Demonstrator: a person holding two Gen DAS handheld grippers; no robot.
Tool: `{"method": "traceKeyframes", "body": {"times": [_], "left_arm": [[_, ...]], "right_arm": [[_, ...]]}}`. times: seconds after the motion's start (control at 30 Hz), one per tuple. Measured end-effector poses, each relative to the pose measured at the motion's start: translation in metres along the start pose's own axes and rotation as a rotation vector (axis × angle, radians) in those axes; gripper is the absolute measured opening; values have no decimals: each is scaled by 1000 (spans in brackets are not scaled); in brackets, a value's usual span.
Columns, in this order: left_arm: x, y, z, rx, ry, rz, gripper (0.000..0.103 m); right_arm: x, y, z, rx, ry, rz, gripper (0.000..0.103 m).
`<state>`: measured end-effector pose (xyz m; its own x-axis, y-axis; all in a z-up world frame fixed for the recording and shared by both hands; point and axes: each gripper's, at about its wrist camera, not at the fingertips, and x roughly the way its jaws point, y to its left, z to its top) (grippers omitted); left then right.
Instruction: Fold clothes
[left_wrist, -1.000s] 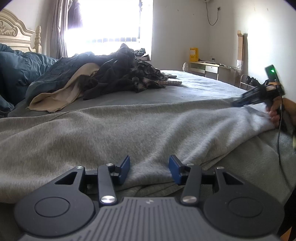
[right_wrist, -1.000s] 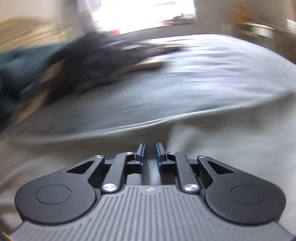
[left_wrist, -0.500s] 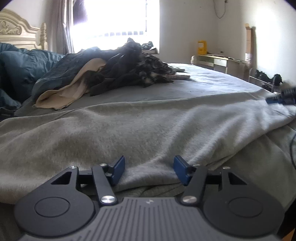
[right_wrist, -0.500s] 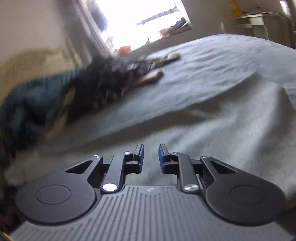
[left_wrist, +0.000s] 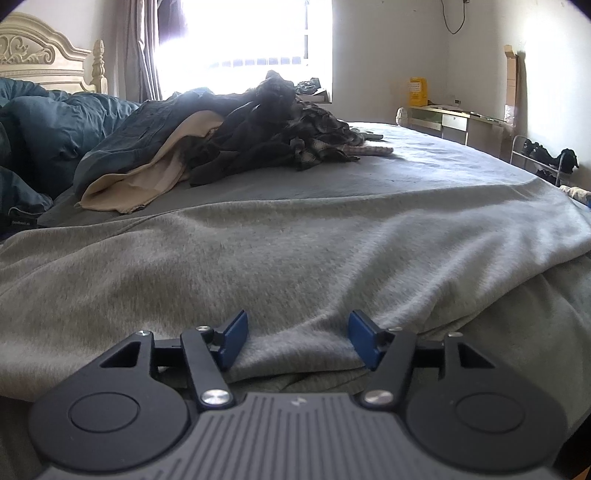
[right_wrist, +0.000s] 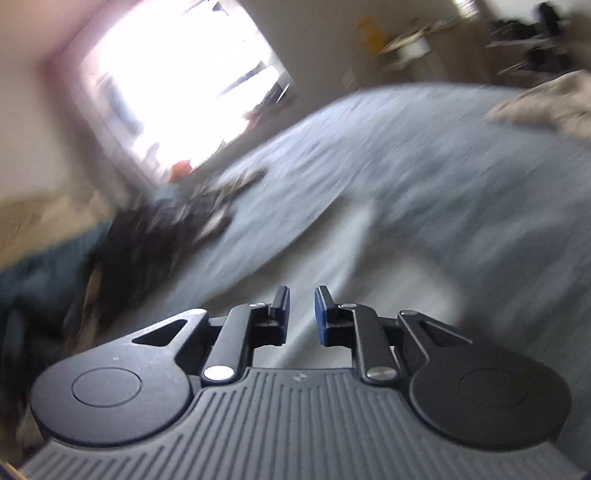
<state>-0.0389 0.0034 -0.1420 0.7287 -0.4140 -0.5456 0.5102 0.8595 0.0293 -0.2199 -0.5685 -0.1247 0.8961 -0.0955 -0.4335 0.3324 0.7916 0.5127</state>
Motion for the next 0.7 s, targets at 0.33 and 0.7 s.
{"method": "traceKeyframes", "body": {"times": [0.33, 0.7], "left_arm": [[0, 2, -1, 8, -14, -16, 63], [1, 3, -4, -9, -33, -16, 64]], "right_arm": [[-52, -28, -2, 30, -168, -346, 11], [23, 39, -31, -332, -23, -392, 9]]}}
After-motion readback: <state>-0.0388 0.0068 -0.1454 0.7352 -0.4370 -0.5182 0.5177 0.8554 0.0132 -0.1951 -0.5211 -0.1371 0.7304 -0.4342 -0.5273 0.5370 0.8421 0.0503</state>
